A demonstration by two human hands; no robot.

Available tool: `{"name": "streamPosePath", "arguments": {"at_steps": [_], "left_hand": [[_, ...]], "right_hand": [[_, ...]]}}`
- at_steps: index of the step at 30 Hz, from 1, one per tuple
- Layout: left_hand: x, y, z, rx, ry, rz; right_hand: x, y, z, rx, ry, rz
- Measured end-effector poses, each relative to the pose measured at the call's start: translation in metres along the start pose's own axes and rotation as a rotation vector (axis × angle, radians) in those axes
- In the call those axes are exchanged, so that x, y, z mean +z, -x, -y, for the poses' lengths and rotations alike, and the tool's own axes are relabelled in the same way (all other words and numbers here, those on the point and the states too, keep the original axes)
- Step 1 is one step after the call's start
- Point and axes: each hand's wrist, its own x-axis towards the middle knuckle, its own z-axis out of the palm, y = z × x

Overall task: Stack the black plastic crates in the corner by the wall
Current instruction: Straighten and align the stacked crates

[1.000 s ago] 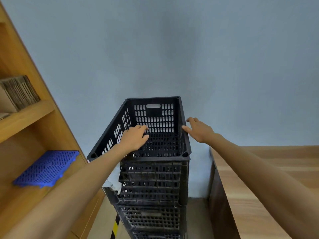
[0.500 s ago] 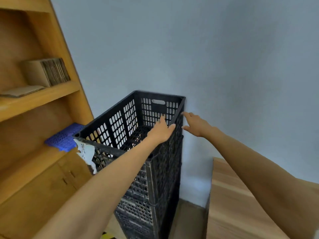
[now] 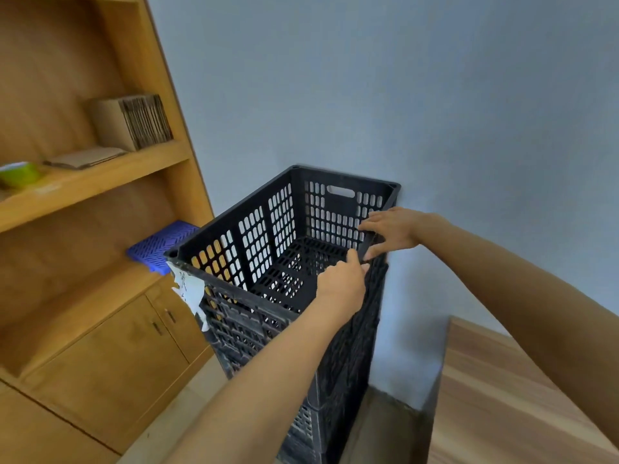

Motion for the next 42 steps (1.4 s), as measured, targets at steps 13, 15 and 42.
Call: {"name": "streamPosePath", "arguments": {"at_steps": [13,15,42], "left_hand": [[0.001,-0.001,0.002,0.055,-0.003,-0.002],[0.000,-0.001,0.003,0.062,-0.004,0.005],[-0.004,0.008,0.021,0.083,0.022,0.068]], "right_hand": [[0.051,-0.012,-0.007,0.099,-0.118,-0.423],[0.054,-0.010,-0.005,0.115,-0.123,-0.451],[0.059,0.008,0.019,0.261,-0.110,-0.451]]}}
